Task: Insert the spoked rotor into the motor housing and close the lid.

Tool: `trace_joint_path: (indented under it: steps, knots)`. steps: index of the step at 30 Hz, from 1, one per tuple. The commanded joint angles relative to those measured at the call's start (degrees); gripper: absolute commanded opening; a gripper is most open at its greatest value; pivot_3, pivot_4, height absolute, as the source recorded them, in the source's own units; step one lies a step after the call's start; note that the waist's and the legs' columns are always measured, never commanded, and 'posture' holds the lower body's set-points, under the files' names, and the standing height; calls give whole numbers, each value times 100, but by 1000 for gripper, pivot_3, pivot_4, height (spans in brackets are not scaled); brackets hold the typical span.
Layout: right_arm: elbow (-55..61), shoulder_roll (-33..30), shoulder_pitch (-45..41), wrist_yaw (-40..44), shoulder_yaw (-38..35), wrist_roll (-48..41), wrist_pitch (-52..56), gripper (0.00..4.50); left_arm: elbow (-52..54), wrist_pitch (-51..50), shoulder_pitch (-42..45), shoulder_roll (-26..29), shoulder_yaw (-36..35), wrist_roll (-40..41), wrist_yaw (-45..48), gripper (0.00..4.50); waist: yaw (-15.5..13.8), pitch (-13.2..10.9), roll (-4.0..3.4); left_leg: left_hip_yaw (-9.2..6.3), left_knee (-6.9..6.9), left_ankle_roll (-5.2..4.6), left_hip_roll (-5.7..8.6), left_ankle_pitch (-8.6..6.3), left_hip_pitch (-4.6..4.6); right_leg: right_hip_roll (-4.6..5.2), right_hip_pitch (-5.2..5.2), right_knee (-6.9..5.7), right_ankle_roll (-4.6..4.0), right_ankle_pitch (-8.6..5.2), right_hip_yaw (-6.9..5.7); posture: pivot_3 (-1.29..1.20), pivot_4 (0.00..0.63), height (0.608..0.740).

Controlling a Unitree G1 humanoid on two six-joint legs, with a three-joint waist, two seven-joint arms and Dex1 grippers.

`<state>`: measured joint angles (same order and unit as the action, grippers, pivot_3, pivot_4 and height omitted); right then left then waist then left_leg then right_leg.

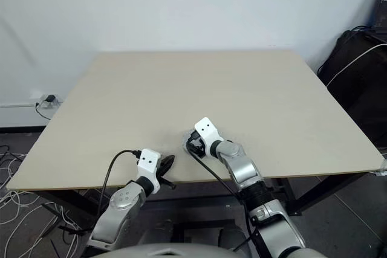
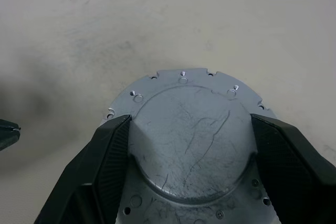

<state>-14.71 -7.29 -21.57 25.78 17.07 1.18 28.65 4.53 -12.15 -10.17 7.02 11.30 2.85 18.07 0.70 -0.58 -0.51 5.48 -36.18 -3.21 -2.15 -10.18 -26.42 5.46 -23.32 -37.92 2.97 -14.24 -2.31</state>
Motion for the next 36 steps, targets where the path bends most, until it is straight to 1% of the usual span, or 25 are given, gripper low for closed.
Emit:
trace_joint_path:
  steps: [1, 10, 12, 17, 22, 25, 31, 33, 36]
  knots:
    - [41, -77, -75, -100, 20, 156, 286, 3195, 250, 18, 55, 13, 10, 19, 10, 0, -2, 3, -5, 0, 0, 0, 0, 0, 0, 0, 0, 0, 0, 1, 0, 0, 0, 740]
    - [64, -133, -185, -20, 155, 187, 782, 3195, 242, 4, 76, 19, -1, 20, 16, 0, -8, 14, -14, 1, 0, 0, 0, 0, -1, 1, 0, 2, -1, 1, 0, 0, 0, 740]
    - [53, -125, -194, -77, 151, 210, 776, 3195, 240, 5, 79, 21, -3, 19, 16, 0, -8, 14, -15, 2, 0, 0, 1, 0, -1, 1, 0, 4, -1, 1, 0, 0, 0, 740]
    - [15, -308, -152, 46, 437, 378, 464, 3195, 237, -1, 87, 29, -5, 17, 19, 0, -9, 19, -19, 3, 0, 0, 1, 0, -1, 2, 0, 4, 0, 1, 0, 0, 0, 740]
    - [-5, -399, -125, 183, 491, 362, 444, 3195, 243, -13, 96, 42, -6, 21, 25, 0, -12, 22, -20, 3, 0, 0, 2, 0, -1, 2, 1, 4, 0, 0, 0, 0, 0, 740]
    - [-100, -329, -100, 117, 345, 264, 483, 3195, 248, -19, 100, 53, -13, 21, 27, 0, -12, 24, -18, 3, 0, 0, 2, 0, -1, 2, 2, 8, 0, 0, 0, 0, 0, 740]
    - [-168, 84, -168, -109, -266, -186, 1129, 3195, 252, -22, 102, 65, -24, 20, 31, 0, -7, 30, -17, 2, 1, 0, 0, 0, 1, 2, 2, 6, 0, 1, 0, 0, 0, 740]
    - [-144, 46, -200, -65, -178, -122, 1119, 3195, 256, -25, 102, 67, -25, 18, 32, 0, -9, 31, -16, 1, 1, 0, -1, 0, 1, 1, 2, 3, 0, 1, -1, 0, 0, 740]
    - [-88, -179, -183, 131, 207, 117, 693, 3195, 260, -28, 108, 68, -29, 16, 32, 0, -9, 32, -18, 2, 2, 0, 0, 0, 1, 4, 2, 4, 0, 1, -2, 0, 0, 740]
